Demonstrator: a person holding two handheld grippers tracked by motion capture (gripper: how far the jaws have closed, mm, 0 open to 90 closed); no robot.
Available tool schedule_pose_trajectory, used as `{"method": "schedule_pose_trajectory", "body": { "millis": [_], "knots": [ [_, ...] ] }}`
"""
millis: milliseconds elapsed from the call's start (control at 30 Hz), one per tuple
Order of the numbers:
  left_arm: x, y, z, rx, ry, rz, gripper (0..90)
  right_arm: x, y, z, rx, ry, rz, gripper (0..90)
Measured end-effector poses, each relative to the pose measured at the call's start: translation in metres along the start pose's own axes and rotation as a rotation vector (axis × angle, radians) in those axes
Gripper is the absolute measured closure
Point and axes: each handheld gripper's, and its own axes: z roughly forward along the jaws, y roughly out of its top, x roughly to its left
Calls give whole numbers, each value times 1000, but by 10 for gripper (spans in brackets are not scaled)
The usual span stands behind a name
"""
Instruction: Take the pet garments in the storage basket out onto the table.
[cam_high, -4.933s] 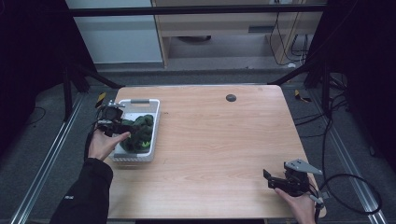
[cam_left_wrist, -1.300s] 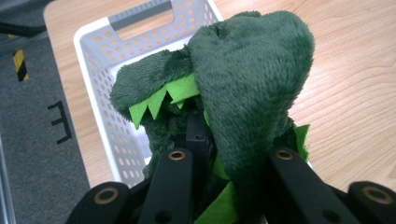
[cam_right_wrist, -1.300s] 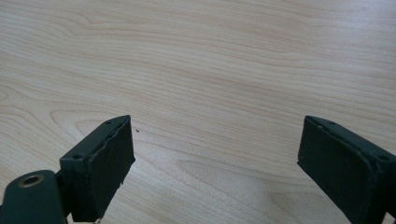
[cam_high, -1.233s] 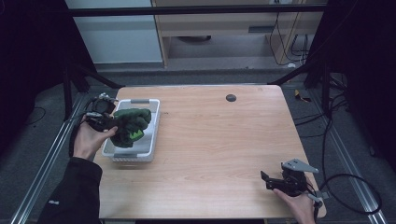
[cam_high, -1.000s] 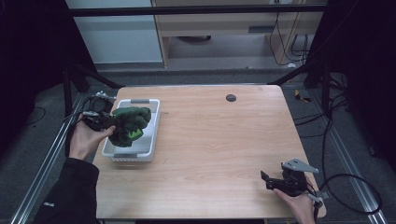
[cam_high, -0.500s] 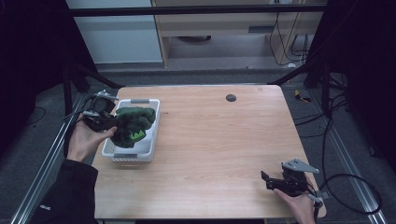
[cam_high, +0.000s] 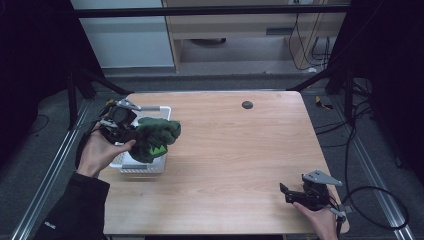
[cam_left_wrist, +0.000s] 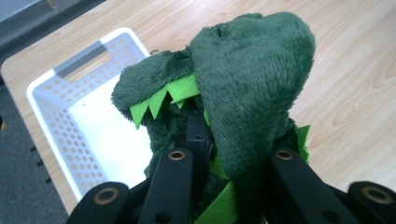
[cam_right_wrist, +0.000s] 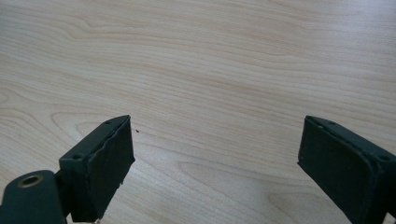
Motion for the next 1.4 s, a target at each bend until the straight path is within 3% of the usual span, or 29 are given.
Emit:
{"method": "schedule_pose_trajectory", "body": {
  "millis": [167,467,867,1400],
  "knots": [
    [-13,6,0,-2,-14,39,780,0,0,0,-3,-1,-1,103],
    [-32,18,5,-11,-46,74,780,0,0,-1,-4,1,2,103],
    [-58,32,30,6,-95,131,779,-1,1,-1,-11,-1,5,100],
    [-78,45,65,41,-144,165,778,-1,1,-2,-13,0,8,100]
  ]
}}
